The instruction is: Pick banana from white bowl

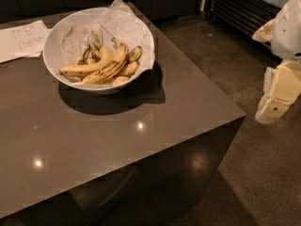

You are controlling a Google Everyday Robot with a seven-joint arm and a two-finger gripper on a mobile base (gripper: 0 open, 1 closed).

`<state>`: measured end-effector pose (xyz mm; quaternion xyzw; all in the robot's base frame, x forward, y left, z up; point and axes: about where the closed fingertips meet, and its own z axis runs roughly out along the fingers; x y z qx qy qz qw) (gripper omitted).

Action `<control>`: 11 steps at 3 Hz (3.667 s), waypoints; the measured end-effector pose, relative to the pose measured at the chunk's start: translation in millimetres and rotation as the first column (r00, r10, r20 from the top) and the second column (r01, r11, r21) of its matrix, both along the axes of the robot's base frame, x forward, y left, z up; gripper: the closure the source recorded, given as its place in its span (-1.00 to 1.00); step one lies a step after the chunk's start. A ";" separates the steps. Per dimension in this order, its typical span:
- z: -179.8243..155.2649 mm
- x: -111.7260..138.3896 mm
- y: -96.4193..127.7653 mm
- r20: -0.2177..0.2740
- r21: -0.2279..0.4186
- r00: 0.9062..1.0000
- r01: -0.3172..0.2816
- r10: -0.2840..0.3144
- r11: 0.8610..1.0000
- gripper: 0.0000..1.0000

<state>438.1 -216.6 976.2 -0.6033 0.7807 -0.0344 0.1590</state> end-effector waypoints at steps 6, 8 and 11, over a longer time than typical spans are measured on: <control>-3.8 40.8 44.9 -0.027 -0.059 0.988 -0.154 0.153 0.986 -1.00; 9.7 104.3 80.0 0.002 -0.154 0.976 -0.213 0.216 0.965 -1.00; 19.5 145.9 121.6 0.068 -0.193 0.935 -0.331 0.349 0.924 -1.00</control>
Offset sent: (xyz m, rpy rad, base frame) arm 0.0144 0.0138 -0.0008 -0.0235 0.0230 0.0636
